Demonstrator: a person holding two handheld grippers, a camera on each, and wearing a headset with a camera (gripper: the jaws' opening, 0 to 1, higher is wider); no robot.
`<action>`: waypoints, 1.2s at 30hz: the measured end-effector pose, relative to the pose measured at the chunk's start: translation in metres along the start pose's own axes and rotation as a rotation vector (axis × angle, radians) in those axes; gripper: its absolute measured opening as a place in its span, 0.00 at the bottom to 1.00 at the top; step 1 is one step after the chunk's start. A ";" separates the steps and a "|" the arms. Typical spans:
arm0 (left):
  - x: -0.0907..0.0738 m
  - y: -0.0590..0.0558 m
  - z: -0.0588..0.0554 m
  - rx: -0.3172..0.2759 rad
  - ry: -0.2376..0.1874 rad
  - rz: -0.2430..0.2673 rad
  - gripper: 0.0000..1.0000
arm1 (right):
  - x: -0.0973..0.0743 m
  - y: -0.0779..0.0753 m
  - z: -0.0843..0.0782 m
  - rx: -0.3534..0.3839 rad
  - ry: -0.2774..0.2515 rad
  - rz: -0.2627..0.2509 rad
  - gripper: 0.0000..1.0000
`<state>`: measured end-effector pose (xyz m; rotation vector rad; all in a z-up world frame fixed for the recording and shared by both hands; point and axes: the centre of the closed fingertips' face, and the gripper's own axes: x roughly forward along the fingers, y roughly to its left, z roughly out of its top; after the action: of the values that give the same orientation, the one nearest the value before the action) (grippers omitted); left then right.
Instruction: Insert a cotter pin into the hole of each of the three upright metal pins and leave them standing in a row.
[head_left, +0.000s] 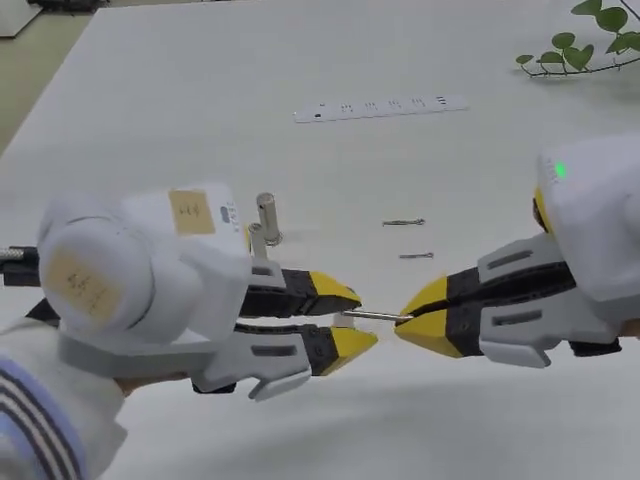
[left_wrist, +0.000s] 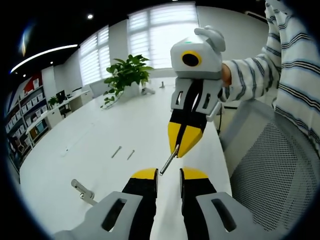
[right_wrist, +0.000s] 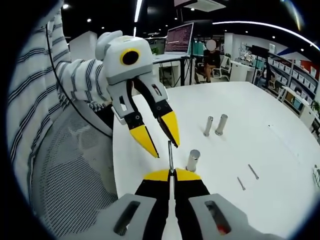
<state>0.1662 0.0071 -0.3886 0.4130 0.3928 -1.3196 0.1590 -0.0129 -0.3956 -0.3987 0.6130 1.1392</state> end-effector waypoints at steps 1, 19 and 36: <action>0.000 0.002 -0.001 0.000 0.003 0.003 0.15 | 0.000 -0.003 -0.002 0.007 0.006 -0.011 0.00; 0.014 0.045 -0.016 -0.038 0.050 0.058 0.17 | 0.007 -0.035 -0.029 0.031 0.088 -0.084 0.00; 0.030 0.046 -0.033 -0.070 0.086 0.002 0.14 | 0.022 -0.047 -0.039 0.021 0.123 -0.066 0.00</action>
<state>0.2162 0.0073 -0.4289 0.4127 0.5088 -1.2854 0.1990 -0.0375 -0.4401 -0.4704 0.7142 1.0496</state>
